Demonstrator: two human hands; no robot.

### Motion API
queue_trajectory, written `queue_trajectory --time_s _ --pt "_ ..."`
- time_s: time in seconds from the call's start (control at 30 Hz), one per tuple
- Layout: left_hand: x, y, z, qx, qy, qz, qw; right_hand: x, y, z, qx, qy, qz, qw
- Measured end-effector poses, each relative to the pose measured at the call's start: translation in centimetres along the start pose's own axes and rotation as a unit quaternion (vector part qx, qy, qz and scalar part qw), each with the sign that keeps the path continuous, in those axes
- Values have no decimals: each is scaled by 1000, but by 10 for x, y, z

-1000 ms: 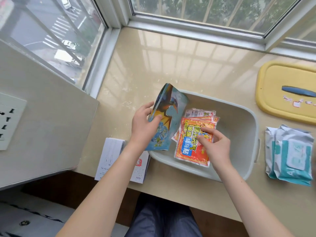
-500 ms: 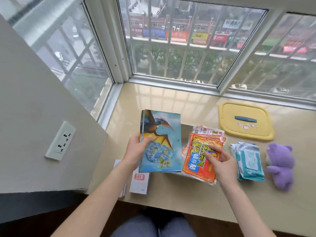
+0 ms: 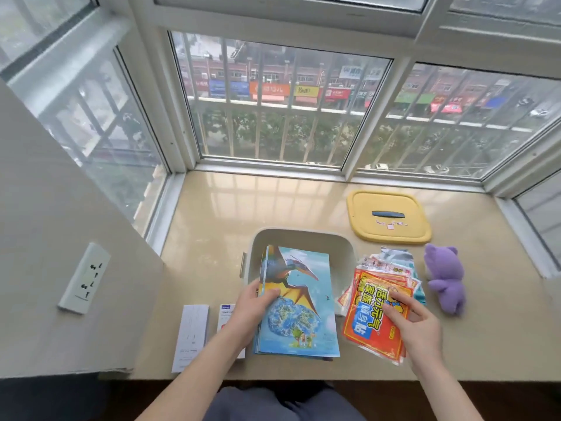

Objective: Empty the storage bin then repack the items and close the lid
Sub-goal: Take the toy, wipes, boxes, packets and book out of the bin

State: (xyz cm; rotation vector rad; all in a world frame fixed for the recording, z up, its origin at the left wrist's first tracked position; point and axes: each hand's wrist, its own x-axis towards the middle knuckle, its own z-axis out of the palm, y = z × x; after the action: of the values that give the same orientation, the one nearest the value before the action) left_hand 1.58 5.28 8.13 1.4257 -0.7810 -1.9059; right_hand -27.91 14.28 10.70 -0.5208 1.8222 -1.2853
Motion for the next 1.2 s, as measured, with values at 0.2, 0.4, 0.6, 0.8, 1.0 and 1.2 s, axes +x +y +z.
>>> queue_trajectory --time_s 0.2,0.4,0.6,0.8,1.0,1.2 --pt "13 12 39 -1 -8 31 999 11 -17 -37 13 5 -19 1000" --pt "29 -8 109 -12 9 32 999 48 -21 -107 18 -6 -19 1000" --pt "29 -66 206 -23 30 7 999 101 -4 -222 -3 -31 12 999" --pt "19 -129 294 -10 66 -23 998 139 23 -311 -33 -51 50 997" --pt "24 -197 318 19 117 -88 989 157 75 -343 -83 -68 95 990" --pt "50 -256 304 12 134 -144 980 173 138 -340 -118 -69 136 981"
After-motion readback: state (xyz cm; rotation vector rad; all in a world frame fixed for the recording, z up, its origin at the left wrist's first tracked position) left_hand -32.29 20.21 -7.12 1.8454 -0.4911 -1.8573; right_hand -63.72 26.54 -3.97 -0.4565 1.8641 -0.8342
